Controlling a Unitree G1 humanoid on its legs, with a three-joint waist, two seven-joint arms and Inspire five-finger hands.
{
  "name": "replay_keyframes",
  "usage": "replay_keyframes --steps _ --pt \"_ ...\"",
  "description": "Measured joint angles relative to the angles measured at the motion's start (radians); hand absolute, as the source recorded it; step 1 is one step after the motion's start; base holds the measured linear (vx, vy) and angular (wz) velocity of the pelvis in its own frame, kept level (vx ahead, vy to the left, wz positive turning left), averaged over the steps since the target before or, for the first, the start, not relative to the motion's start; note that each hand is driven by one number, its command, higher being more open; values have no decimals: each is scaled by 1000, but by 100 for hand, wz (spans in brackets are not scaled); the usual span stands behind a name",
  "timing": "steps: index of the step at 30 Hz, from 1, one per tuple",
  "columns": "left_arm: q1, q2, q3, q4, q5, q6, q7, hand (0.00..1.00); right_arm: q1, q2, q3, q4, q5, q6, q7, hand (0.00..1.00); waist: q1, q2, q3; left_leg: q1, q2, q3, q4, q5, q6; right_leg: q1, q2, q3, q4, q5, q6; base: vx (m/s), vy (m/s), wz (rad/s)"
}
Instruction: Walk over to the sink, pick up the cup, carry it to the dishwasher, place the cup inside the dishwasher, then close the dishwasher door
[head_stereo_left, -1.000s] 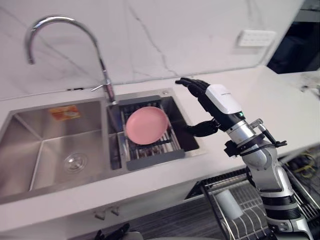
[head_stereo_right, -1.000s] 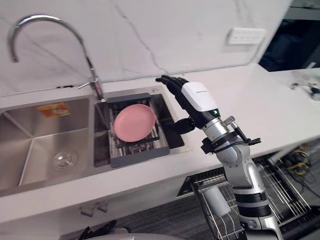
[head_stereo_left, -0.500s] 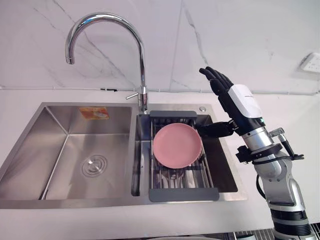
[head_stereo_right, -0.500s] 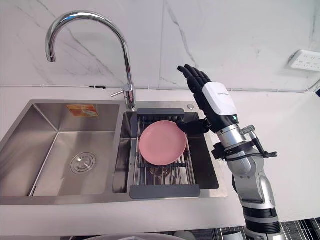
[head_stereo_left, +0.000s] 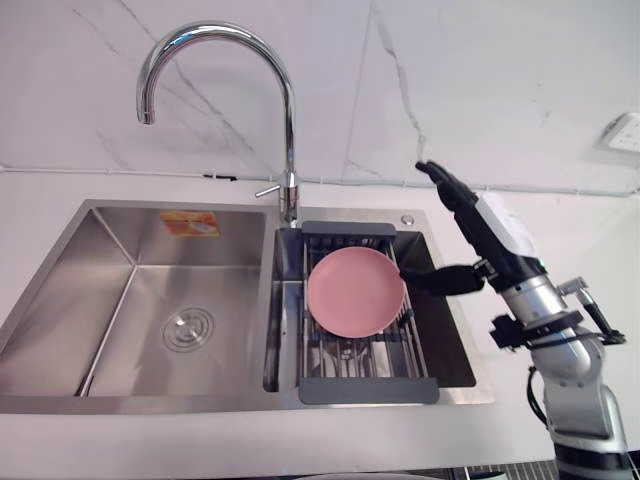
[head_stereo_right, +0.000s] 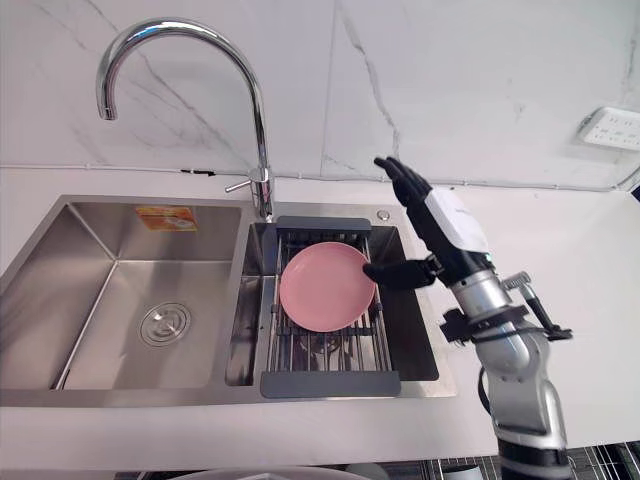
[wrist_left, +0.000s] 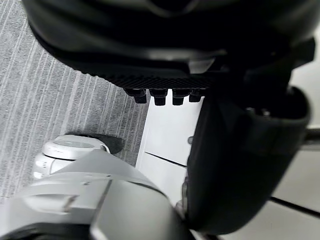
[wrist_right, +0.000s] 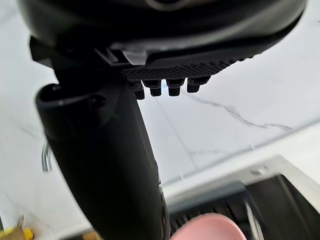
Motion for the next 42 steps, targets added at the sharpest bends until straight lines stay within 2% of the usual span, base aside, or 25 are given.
replay_keyframes --steps 3,11,18,30,42 --pt "5 2 0 11 4 -8 1 100 28 -9 -3 -37 -15 -20 98 100 -14 0 0 12 2 8 -15 5 0 3 0 4 -4 1 1 7 1 -4" --pt "5 -12 49 31 20 -20 1 100 63 -34 11 -123 -112 -68 234 100 -24 -6 -5 28 1 23 -27 10 -1 8 -3 8 -6 5 7 -24 6 -4" --pt "8 -14 57 34 20 -20 1 100 93 -51 77 -130 -210 -88 234 100 -31 -16 -13 28 -5 23 -35 13 -3 8 -11 6 -9 7 11 -6 1 0" --pt "8 -8 21 36 19 -18 5 100 94 -51 192 -83 -431 -103 102 100 -25 -7 -28 21 -7 16 -69 31 -5 1 -10 -9 -28 9 14 5 2 3" --pt "0 4 -20 43 19 -8 4 100 94 -52 276 -30 -583 -117 69 100 -9 -5 -58 11 -14 0 -81 39 -5 -4 -14 -26 -29 9 14 -28 6 4"
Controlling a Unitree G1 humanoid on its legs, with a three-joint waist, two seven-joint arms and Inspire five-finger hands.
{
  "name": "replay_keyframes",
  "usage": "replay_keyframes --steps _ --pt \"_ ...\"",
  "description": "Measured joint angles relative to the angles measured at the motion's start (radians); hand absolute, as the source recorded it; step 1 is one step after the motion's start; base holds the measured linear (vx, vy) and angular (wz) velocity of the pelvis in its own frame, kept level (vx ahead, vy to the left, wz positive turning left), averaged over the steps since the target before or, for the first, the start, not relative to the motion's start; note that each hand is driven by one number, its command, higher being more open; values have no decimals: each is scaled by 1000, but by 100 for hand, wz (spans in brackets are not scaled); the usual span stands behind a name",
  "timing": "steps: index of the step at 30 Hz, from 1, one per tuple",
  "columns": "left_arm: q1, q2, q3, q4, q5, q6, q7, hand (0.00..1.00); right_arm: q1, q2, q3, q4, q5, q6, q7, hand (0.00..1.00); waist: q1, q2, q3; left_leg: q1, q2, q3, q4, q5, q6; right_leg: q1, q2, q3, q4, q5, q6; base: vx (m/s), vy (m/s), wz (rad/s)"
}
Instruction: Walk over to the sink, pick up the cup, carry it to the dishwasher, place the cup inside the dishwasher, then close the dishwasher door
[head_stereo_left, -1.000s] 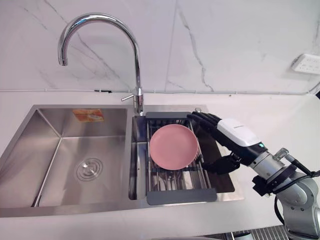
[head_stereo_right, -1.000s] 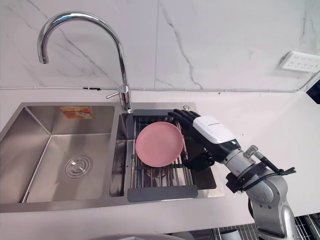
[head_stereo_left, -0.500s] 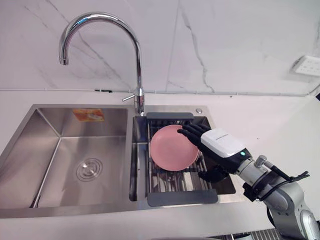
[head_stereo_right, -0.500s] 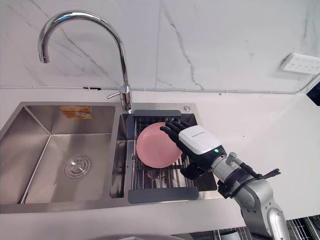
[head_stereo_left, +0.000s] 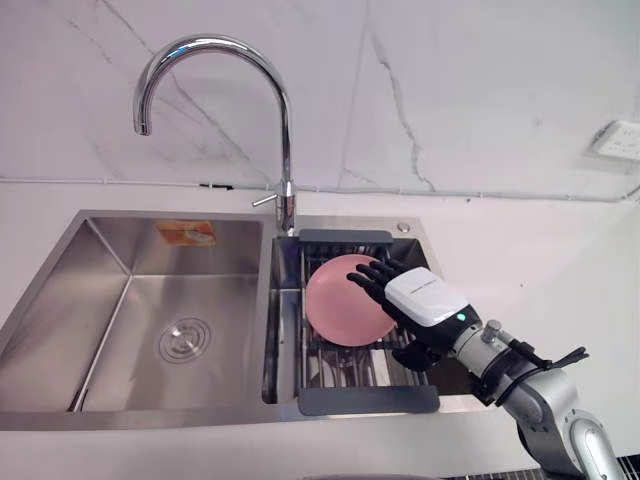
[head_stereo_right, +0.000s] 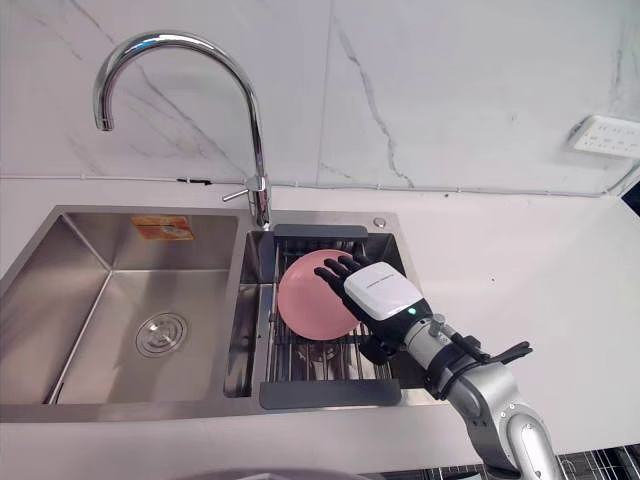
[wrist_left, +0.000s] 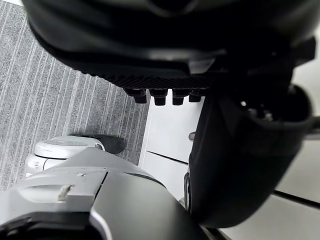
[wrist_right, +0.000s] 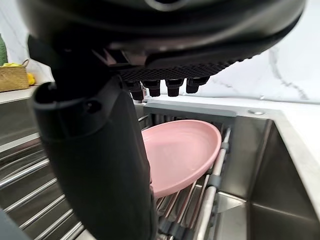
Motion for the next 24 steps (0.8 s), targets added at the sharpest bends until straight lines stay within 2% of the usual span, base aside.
replay_keyframes --steps 13,14,20,24 --pt "-1 2 -5 -7 0 10 -4 100 -2 -1 82 58 -118 22 0 100 4 -1 -6 -5 2 -1 -21 25 -9 -8 -5 -18 0 0 0 -32 -1 4" --pt "-1 2 -5 -8 0 10 -4 100 -2 -1 87 58 -122 25 0 0 4 -1 -6 -7 2 -1 -21 25 -9 -9 -5 -18 0 0 0 0 0 0" --pt "-3 3 -5 -9 0 10 -5 100 -3 -1 117 83 -207 38 -22 0 5 -1 -6 -13 2 0 -22 26 -10 -15 -6 -18 0 0 1 0 0 0" --pt "-4 3 -6 -9 0 10 -5 100 -4 0 125 86 -270 40 -111 0 5 0 -5 -13 3 2 -22 26 -11 -15 -6 -19 0 0 1 0 0 0"
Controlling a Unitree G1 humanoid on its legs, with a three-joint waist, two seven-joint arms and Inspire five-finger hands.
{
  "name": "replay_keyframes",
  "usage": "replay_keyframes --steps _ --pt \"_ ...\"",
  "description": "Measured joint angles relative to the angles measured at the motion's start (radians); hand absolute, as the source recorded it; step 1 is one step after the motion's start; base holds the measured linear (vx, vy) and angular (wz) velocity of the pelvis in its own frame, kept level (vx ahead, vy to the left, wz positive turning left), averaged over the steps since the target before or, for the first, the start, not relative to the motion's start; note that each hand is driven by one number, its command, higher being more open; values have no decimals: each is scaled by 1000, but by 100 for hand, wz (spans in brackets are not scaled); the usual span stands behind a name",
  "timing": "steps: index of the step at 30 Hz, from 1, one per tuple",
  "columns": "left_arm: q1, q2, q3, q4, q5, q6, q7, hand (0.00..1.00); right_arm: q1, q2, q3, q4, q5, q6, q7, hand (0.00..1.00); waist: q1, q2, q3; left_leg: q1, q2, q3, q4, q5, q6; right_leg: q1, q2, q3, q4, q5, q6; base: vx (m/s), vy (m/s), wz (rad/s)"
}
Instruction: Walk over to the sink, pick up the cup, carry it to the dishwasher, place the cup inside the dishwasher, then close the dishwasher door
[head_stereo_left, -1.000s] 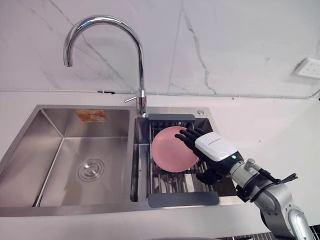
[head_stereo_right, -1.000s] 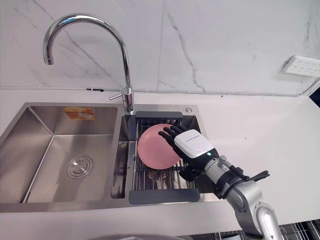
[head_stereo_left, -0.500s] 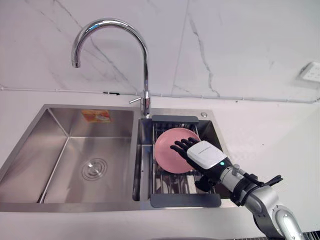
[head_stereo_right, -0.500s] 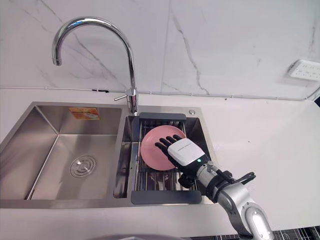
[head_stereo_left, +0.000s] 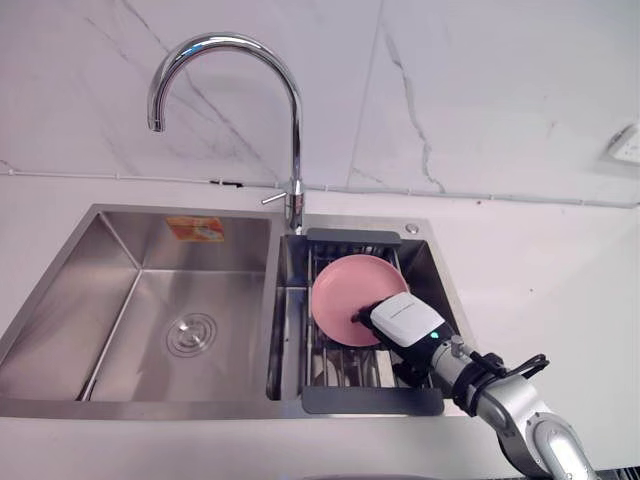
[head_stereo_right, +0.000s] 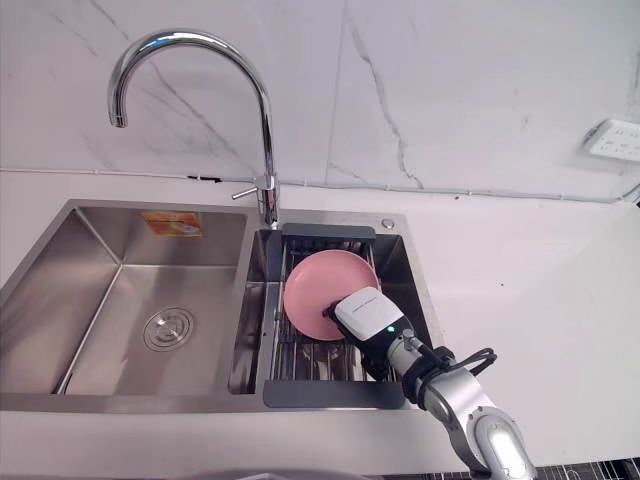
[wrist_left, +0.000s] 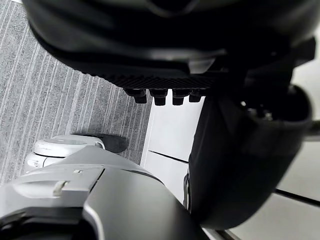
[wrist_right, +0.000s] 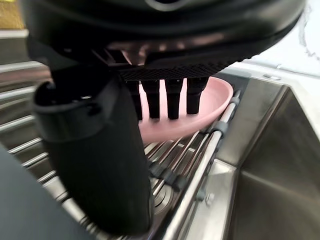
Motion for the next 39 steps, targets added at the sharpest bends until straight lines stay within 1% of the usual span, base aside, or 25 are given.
replay_keyframes --steps 3,5,7,10,14,19,21,26,28,30,33,35,36,37,38,39 --pt "0 0 0 0 0 0 0 100 0 1 0 1 -69 5 -93 0 0 0 0 0 0 0 0 0 0 0 0 0 0 0 0 -23 2 0" --pt "0 0 0 0 1 -1 2 100 -3 9 -2 -5 -87 15 -214 0 -1 1 0 0 0 0 1 1 -2 0 0 0 0 0 0 -36 1 0" --pt "1 -1 0 0 1 -2 4 100 -4 16 -3 -2 -117 23 -262 0 0 0 0 0 0 0 0 1 -2 0 0 0 0 0 1 0 0 0" --pt "1 -1 -1 0 1 -4 6 100 -4 24 -14 -1 -121 24 -333 0 0 3 2 0 0 0 0 1 -2 0 0 0 0 1 1 -11 2 0" --pt "1 2 -20 -1 1 -10 10 100 -4 25 -54 -1 -119 25 -392 0 -1 7 5 0 0 0 0 1 -2 0 0 0 0 1 1 0 0 0" --pt "1 2 -20 0 1 -10 10 100 -4 25 -77 0 -107 24 -407 0 -1 9 6 0 0 1 0 1 -2 0 0 0 0 1 1 0 0 0" --pt "2 2 -20 0 1 -12 10 100 -4 25 -78 0 -78 24 -406 0 -2 10 7 0 0 1 0 1 -2 0 0 0 0 1 1 0 0 0" --pt "2 2 -20 0 0 -14 13 100 -4 25 -79 1 80 24 -400 0 -3 10 7 1 0 0 1 1 -2 2 0 -1 0 1 1 0 0 0" --pt "2 2 -19 0 0 -17 14 100 -3 31 -85 0 111 26 -400 0 -3 11 7 1 0 -3 4 1 -2 7 0 -6 0 0 1 0 0 7" --pt "0 -1 -19 0 0 -26 16 100 -1 49 -114 0 139 27 -401 0 -4 11 7 -6 1 -11 8 1 -2 8 0 -14 0 0 1 0 0 14" --pt "-5 -6 -20 1 7 -32 15 100 1 59 -185 2 205 47 -407 0 -5 12 8 -8 1 -32 19 -1 -1 20 1 -25 0 -4 -1 -12 -1 15" --pt "-7 -17 -17 -1 9 -40 16 100 -12 58 -215 18 232 65 -442 0 2 19 15 -11 9 -25 91 -39 7 25 12 -5 21 -20 -3 -22 7 -26" --pt "4 -30 -8 -5 -8 -40 19 100 -45 49 -216 40 250 71 -466 0 5 42 27 -45 25 -2 228 -109 12 14 20 30 57 -50 -7 -86 52 -47" --pt "2 -45 13 -5 -27 -31 22 100 -68 36 -227 45 265 80 -492 0 -15 62 37 -102 42 -8 335 -150 16 -4 33 42 75 -60 -10 -156 66 -68" --pt "-13 -44 12 -14 -24 -34 22 100 -104 21 -237 61 282 93 -513 0 -15 67 54 -132 47 -5 370 -156 17 -39 41 77 91 -35 -23 -183 45 -64" --pt "-8 -45 12 -15 -23 -34 22 100 -120 14 -237 76 282 96 -515 0 -8 71 53 -125 47 -3 358 -156 17 -53 45 105 93 -18 -20 -143 8 -110"
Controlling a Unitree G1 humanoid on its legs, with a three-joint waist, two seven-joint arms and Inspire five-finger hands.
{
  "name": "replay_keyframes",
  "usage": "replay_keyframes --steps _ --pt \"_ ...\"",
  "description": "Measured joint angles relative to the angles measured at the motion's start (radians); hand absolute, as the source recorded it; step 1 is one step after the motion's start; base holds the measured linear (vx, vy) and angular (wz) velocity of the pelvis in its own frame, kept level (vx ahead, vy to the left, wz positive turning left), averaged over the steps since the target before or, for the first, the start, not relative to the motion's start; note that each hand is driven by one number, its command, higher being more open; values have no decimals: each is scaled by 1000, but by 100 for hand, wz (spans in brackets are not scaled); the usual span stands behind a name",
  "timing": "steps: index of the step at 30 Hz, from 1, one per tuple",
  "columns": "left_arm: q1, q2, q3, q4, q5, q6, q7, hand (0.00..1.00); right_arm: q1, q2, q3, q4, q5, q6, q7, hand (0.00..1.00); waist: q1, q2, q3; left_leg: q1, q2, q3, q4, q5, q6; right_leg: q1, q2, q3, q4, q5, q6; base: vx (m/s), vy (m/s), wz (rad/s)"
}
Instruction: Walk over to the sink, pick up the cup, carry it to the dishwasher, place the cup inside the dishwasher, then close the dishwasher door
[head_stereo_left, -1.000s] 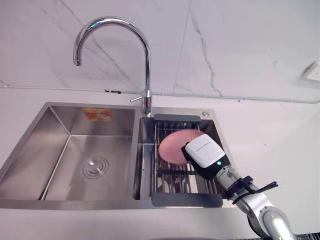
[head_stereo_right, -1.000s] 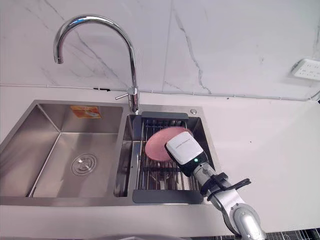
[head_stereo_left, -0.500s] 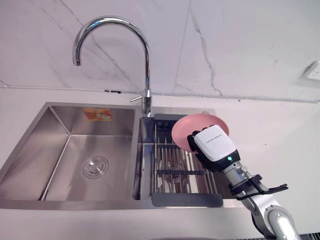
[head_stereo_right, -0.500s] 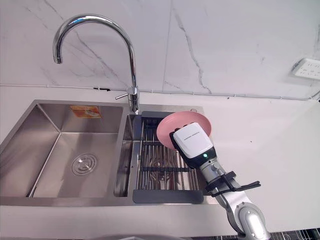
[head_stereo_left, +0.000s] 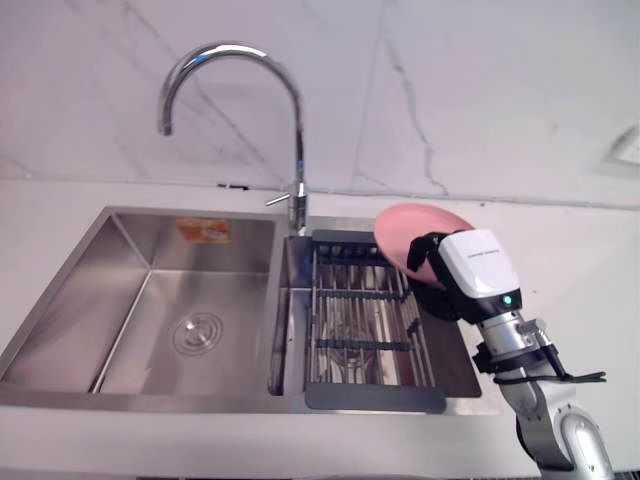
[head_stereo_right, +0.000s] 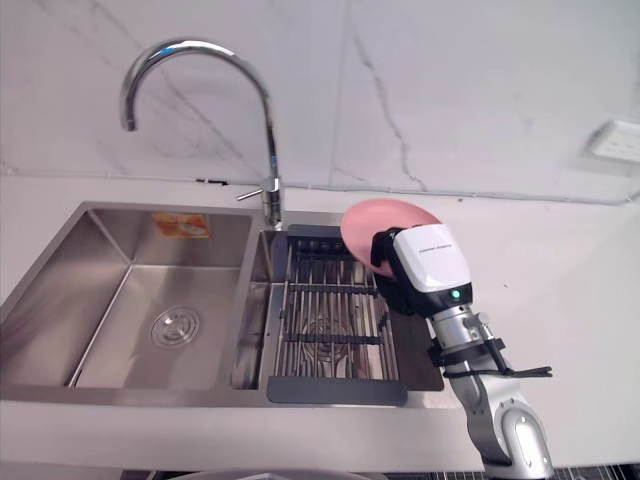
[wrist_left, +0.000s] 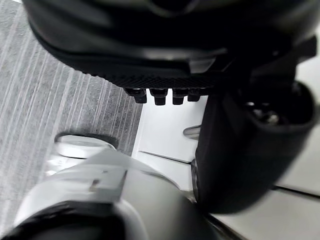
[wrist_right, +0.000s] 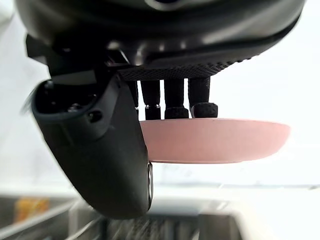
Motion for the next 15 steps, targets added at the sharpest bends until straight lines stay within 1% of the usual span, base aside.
replay_keyframes --steps 1,2,3,4,5,6,7,8,9,10,11,12,13,14,15 --pt "8 -1 -4 2 1 4 0 100 -16 -10 -14 29 0 2 -14 0 8 7 0 36 -7 -2 -59 0 -3 -30 5 49 7 19 -2 -130 20 -102" --pt "12 -1 -6 3 0 4 -1 100 -21 -8 -25 47 0 3 -25 0 5 2 0 43 -20 7 -74 4 -5 -53 -6 67 20 21 1 -110 68 -113" --pt "10 -6 -13 4 0 7 -10 100 -32 -17 -68 73 -1 7 -42 0 5 8 2 29 -58 -36 -41 -16 23 -109 -15 105 67 18 7 -112 100 -89" --pt "10 -11 -18 5 0 10 -15 100 -40 -21 -106 91 -1 19 -49 0 1 17 2 10 -65 -52 -31 -42 25 -152 -12 136 99 20 13 -131 129 -87" --pt "11 -1 -21 5 -5 16 -16 100 -39 -10 -154 116 -1 48 -59 0 -9 10 9 -6 -83 -30 -8 -42 31 -169 -24 159 110 32 23 -157 129 -52" --pt "10 10 -21 4 -8 21 -17 100 -38 -10 -180 135 -1 74 -59 0 -23 -6 19 -4 -99 -19 14 -36 49 -160 -35 164 81 36 10 -234 158 -38" --pt "12 18 -20 6 -8 35 -19 100 -38 -10 -208 155 0 108 -59 0 -28 -6 19 8 -93 11 1 -23 71 -111 -43 98 -13 3 -40 -221 154 -67" --pt "18 15 -16 2 -11 34 -21 100 -52 -9 -213 163 1 127 -60 0 -11 9 16 25 -59 61 -43 -6 78 -100 -45 -7 -35 -74 -96 -216 110 -124" --pt "24 3 1 -1 -22 32 -20 100 -91 -10 -202 170 5 126 -64 0 4 21 24 38 -31 126 -68 10 75 -145 -71 -91 68 -94 -108 -206 63 -167" --pt "33 0 14 -1 -35 32 -18 100 -125 -13 -187 182 8 108 -78 0 10 16 35 56 -10 180 -73 13 73 -182 -101 -158 223 -99 -122 -202 27 -170" --pt "46 3 20 1 -61 36 -14 100 -139 -14 -172 187 8 85 -93 0 9 17 33 78 21 229 -75 15 70 -185 -141 -222 404 -118 -147 -162 27 -129" --pt "58 6 20 1 -68 36 -12 100 -141 -14 -164 187 8 76 -103 0 9 21 30 86 33 249 -78 17 66 -176 -161 -238 471 -129 -157 -88 -2 -113" --pt "73 15 22 1 -84 36 -8 100 -146 -14 -149 187 7 63 -125 0 9 12 18 96 57 285 -82 23 55 -149 -196 -253 550 -149 -158 -31 -66 -105" --pt "81 29 33 1 -99 35 -1 100 -155 -14 -131 188 5 56 -134 0 13 -2 7 99 78 321 -85 33 39 -118 -221 -253 577 -154 -157 -13 -113 -103" --pt "80 37 35 1 -100 35 1 100 -157 -14 -127 189 5 53 -135 0 20 -10 3 96 87 336 -85 37 31 -104 -230 -252 577 -152 -158 -12 -198 -103"
